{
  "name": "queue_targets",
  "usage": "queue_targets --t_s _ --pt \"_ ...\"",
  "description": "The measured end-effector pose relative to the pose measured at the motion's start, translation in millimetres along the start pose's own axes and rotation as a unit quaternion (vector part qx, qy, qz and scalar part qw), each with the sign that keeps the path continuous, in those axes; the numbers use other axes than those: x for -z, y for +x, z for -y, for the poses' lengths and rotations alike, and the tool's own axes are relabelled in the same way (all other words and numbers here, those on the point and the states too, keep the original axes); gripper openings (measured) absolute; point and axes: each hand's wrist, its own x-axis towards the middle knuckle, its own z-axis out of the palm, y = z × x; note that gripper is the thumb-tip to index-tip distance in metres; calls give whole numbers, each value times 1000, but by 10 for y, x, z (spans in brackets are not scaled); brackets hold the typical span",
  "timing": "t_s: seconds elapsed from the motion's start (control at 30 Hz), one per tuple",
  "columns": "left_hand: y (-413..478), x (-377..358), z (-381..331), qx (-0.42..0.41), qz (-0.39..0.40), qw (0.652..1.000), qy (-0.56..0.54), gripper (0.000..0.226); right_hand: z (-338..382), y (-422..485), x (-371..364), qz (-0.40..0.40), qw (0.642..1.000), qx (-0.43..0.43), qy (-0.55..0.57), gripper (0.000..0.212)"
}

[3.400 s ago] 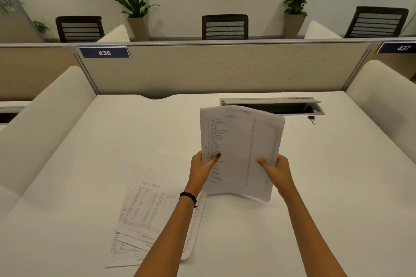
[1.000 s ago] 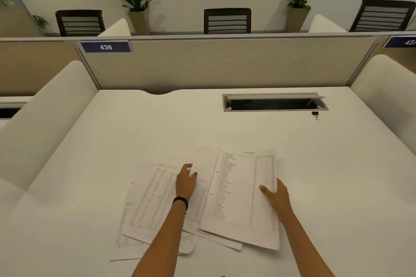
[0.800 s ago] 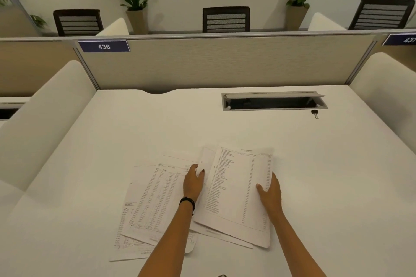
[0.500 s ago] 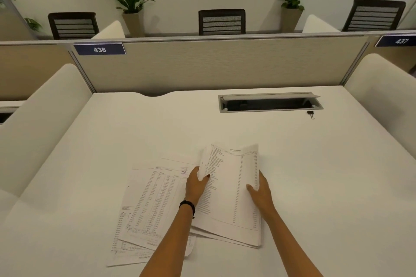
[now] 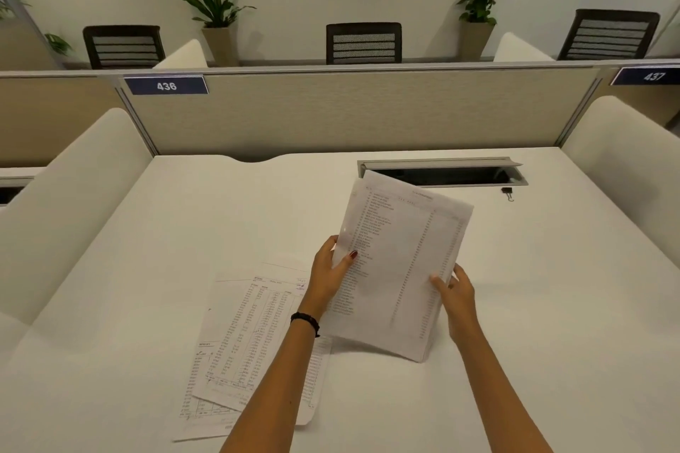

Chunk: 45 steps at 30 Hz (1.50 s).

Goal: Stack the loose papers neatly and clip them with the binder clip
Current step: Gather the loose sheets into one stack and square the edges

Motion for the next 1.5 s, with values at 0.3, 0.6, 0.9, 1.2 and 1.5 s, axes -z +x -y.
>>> queue_targets --t_s 0.3,0.6,0.9,1.2,1.5 --pt "83 -110 -291 -49 -59 997 -19 22 484 -40 -137 -43 985 165 -33 16" --pt "91 -202 -415 -48 -101 992 -50 32 488 -60 -126 -17 985 170 -35 26" --pt "120 -278 -592 -80 -122 987 -73 11 605 -41 -52 -2 985 174 -9 15" --pt "42 -260 -267 -11 -41 997 -64 21 283 -1 28 13 995 91 -38 21" --pt "14 -192 -70 -3 -87 995 -40 21 236 -70 -6 31 993 103 -51 6"
